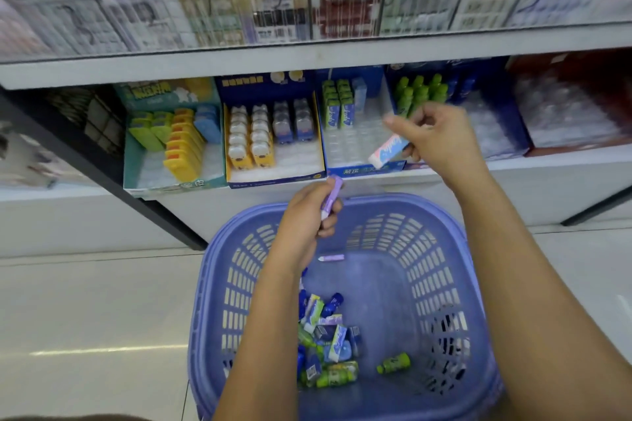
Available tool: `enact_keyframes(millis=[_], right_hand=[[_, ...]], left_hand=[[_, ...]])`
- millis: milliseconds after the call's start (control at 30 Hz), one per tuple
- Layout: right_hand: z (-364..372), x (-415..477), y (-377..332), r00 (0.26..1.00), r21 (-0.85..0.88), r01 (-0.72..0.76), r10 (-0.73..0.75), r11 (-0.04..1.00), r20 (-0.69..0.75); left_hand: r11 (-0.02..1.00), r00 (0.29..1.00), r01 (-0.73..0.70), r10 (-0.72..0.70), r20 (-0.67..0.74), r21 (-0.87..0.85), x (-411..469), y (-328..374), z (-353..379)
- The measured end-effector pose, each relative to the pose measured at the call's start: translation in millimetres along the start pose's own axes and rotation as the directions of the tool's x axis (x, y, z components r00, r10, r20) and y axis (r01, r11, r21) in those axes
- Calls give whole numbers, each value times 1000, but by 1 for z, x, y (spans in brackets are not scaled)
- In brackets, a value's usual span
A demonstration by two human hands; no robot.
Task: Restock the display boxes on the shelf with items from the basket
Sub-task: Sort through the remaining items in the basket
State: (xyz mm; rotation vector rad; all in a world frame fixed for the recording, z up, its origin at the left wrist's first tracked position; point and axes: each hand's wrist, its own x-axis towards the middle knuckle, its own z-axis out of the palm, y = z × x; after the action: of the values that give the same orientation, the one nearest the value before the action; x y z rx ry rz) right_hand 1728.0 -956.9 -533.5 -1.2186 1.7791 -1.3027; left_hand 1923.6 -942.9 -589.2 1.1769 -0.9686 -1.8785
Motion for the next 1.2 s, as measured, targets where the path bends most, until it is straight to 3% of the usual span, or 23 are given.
enact_keyframes(millis=[133, 200, 400, 633, 867, 1200], right_hand=[[4, 29, -9, 994, -79, 100, -104, 992, -39], [6, 48, -9, 992, -211, 116, -125, 971, -30], [19, 83, -5, 974, -456, 226, -214, 861, 78], [23, 101, -4, 946, -523, 296, -168, 799, 279], [27, 103, -2, 951, -565, 287, -162, 773, 262], [36, 116, -10, 918, -691, 324, -39, 646, 395]], left_hand=[[999, 998, -46, 46, -43, 2, -7, 12, 9], [998, 994, -61, 60, -88, -14, -9, 14, 12], [997, 984, -66, 61, -165, -28, -10, 16, 10], [1000, 968, 14, -20, -252, -27, -2, 17, 6], [986, 972, -25, -15, -236, -163, 2, 15, 7], [990, 982, -112, 124, -145, 86, 0, 9, 8]])
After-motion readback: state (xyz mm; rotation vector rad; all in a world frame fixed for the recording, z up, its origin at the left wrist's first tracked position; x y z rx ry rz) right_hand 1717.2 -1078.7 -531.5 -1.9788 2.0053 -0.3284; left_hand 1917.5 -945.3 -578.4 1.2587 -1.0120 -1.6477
